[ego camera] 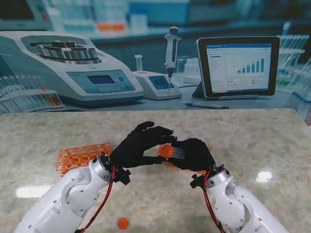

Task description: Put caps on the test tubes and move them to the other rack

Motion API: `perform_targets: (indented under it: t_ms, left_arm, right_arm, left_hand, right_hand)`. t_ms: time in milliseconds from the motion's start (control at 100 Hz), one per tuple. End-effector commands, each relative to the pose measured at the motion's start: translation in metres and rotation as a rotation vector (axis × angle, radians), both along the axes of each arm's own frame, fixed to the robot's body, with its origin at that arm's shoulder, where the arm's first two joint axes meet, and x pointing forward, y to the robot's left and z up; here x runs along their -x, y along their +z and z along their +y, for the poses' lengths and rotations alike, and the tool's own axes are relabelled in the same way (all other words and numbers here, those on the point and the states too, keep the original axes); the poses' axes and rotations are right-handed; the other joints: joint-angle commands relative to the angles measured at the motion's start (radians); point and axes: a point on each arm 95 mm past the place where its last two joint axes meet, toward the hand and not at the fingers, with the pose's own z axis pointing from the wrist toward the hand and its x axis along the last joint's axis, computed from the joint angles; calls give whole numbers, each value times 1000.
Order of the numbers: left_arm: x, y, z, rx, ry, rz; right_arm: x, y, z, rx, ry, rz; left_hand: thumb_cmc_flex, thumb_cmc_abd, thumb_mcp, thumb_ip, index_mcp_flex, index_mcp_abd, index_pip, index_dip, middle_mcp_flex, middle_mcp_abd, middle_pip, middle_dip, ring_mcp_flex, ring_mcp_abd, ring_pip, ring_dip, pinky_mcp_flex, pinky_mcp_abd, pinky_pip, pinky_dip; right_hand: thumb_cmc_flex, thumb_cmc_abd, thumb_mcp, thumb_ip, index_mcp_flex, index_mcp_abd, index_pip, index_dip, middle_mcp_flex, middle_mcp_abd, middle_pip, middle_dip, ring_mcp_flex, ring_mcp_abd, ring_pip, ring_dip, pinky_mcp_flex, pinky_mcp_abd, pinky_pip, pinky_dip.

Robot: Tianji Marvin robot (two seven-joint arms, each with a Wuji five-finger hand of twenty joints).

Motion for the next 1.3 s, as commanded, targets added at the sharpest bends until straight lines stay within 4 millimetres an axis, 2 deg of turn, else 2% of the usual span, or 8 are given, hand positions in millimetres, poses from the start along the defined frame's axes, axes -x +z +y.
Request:
perform_targets:
  t_ms: [0,510,730,840,910,1190,1220,1290]
  left_arm:
    - [-3,-1,0,-3,7,6]
    - [-10,-4,-7,-7,30,30]
    - [-10,-5,-10,1,35,35]
    - [-9,-5,-11,8,34,39]
    - [-9,-5,-11,11,31,43]
    - [-8,-4,-12,8,14,45]
    - [-7,-4,-12,8,11,45]
    - [-6,-4,-13,7,5,41]
  right_arm:
    - [2,0,2,-5,5,2]
    - [3,0,4,-7,9,4]
    - [3,0,4,-6,10,4]
    - [3,0,5,-7,10,4]
    - [3,0,5,-7,11,4]
    - [3,0,5,-5,12,6]
    - [3,0,5,-5,12,6]
    - [3,0,5,-5,12,7]
  left_hand:
    - [-13,-9,8,30,-4,22,-32,-9,-25,16,-25,-16,-27,-7,-15,-3,-13,-8,-45,11]
    - [2,-6,45,29,60,24,-5,3,14,23,-17,-10,2,-1,-5,4,1,1,-48,26]
    - [29,37,75,32,123,-2,36,22,57,-1,0,-2,28,-5,5,10,10,3,-41,34]
    - [61,51,90,32,157,-20,64,39,67,-13,7,2,33,-3,7,12,10,3,-40,35]
    - [114,72,71,21,184,-36,82,60,68,-22,13,5,36,-4,8,14,8,2,-42,35]
    - [187,73,75,36,204,-73,99,76,76,-29,19,7,41,-5,9,15,7,2,-45,35]
    - [198,75,77,37,204,-84,104,80,81,-57,22,8,42,-7,9,15,7,2,-46,35]
    - [225,81,82,40,209,-97,115,89,83,-62,26,10,45,-7,10,15,10,0,-45,35]
  right_hand:
    - [24,24,5,-15,12,-72,49,27,17,-5,-8,16,34,-61,27,27,16,-10,39,2]
    - [25,23,6,-15,12,-72,49,27,18,-4,-7,16,34,-60,27,27,16,-10,40,3]
    - [24,23,6,-15,11,-71,48,27,18,-5,-8,16,34,-60,27,27,16,-10,40,3]
    - [23,23,6,-15,11,-72,48,27,18,-5,-8,16,34,-60,27,27,16,-10,40,3]
    - [22,24,6,-15,10,-74,47,27,18,-5,-8,15,34,-60,27,27,16,-10,40,2]
    - [23,24,6,-16,11,-74,47,27,17,-5,-8,15,34,-60,26,27,16,-9,40,2]
    - [23,24,6,-16,11,-74,47,27,17,-5,-8,15,34,-60,26,27,16,-9,40,2]
    - [23,24,5,-16,11,-74,46,27,18,-5,-8,15,34,-60,26,27,16,-10,38,2]
